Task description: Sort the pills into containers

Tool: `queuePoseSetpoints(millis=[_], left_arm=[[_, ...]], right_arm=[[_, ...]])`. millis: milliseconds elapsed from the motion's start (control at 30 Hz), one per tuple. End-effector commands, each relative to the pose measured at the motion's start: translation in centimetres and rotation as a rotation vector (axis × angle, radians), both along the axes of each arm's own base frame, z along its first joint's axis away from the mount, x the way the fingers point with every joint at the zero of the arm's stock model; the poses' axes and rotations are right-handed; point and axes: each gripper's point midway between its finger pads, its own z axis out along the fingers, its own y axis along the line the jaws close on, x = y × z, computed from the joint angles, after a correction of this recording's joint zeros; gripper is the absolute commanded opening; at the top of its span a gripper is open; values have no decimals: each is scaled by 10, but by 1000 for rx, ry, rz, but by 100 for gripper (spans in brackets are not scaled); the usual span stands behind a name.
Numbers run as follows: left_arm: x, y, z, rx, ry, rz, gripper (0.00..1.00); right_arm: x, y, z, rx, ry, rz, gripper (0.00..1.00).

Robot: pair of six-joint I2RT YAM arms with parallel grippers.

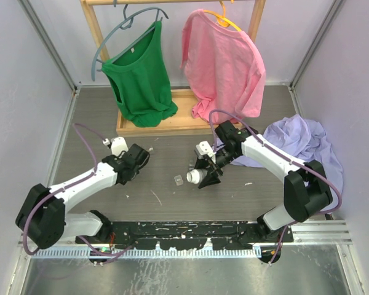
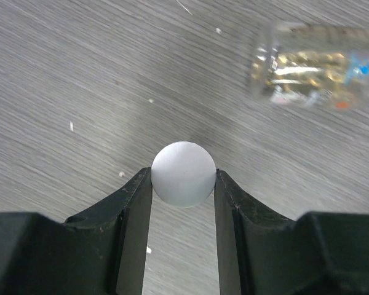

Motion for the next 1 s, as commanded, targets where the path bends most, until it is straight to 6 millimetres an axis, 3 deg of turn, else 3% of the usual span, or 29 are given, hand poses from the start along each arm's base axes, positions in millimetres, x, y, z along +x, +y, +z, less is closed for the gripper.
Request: queuePoseSetpoints(millis=[0, 167, 633, 733, 900, 967], left_arm=[[21, 15, 6, 65, -50, 26, 33], [19, 15, -13, 69, 7, 29, 38], [6, 15, -25, 31, 40, 12, 54], [4, 12, -25, 17, 46, 5, 56], [4, -1, -3, -84, 3, -37, 57], [4, -13, 9, -139, -19, -107, 63]], right_arm=[[0, 0, 17, 51, -45, 0, 1], [2, -2, 20, 57, -50, -9, 1], [5, -4, 24, 71, -54, -25, 1], [5, -5, 26, 73, -56, -29, 1], [9, -10, 31, 88, -72, -53, 1], [11, -13, 35, 103, -78, -69, 1]])
